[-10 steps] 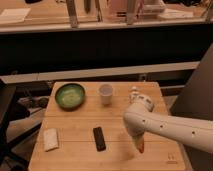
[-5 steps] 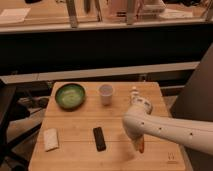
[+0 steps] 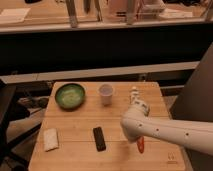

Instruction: Push the eraser across the table

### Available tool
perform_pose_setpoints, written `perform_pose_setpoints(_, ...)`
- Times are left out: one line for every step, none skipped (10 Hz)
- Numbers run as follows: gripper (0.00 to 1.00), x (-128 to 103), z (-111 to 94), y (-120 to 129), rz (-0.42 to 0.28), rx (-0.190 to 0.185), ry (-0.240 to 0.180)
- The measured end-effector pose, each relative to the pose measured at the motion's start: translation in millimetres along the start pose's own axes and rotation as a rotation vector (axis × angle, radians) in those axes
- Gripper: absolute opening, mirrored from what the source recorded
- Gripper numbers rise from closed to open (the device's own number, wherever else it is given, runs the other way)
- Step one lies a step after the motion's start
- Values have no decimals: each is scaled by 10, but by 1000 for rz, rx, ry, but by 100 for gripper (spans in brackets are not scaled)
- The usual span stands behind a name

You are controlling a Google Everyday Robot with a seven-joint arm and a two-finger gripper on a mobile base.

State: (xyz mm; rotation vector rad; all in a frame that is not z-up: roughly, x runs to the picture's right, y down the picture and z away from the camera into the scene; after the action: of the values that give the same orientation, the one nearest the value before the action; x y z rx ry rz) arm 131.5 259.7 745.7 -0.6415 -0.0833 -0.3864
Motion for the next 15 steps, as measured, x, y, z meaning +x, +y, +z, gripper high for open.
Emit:
perform_pose_setpoints(7,-9,28,-34,-8,-1,4)
perform_pose_setpoints(2,-31,59,-42,-15,-8,5)
perform_pose_setpoints(0,-56,106,-61,-22,-13,8)
perform_pose_setpoints(0,-107,170,-101,-33,-20,12)
perform_pose_setpoints(0,-141,211,-128,-40,-24,15)
perform_pose_setpoints(0,-171,250,-155,-50,-28,20)
perform_pose_setpoints(0,-194,272,-181,-57,-31,24)
perform_pose_setpoints(0,-236,312,-225,-70,-35,32)
perform_pose_setpoints(0,-306,356,-273,-85,-40,38)
perform_pose_setpoints(0,-390,390,-329,-102,-42,44)
perform_pose_setpoints(0,-447,419,-375,-120,-45,51)
perform_pose_setpoints(0,-471,446,-394,-133,-50,57)
perform_pose_setpoints(0,-530,468,-427,-151,-53,63)
perform_pose_setpoints(0,-637,484,-495,-175,-57,74)
perform_pose_setpoints(0,-743,495,-564,-196,-57,77)
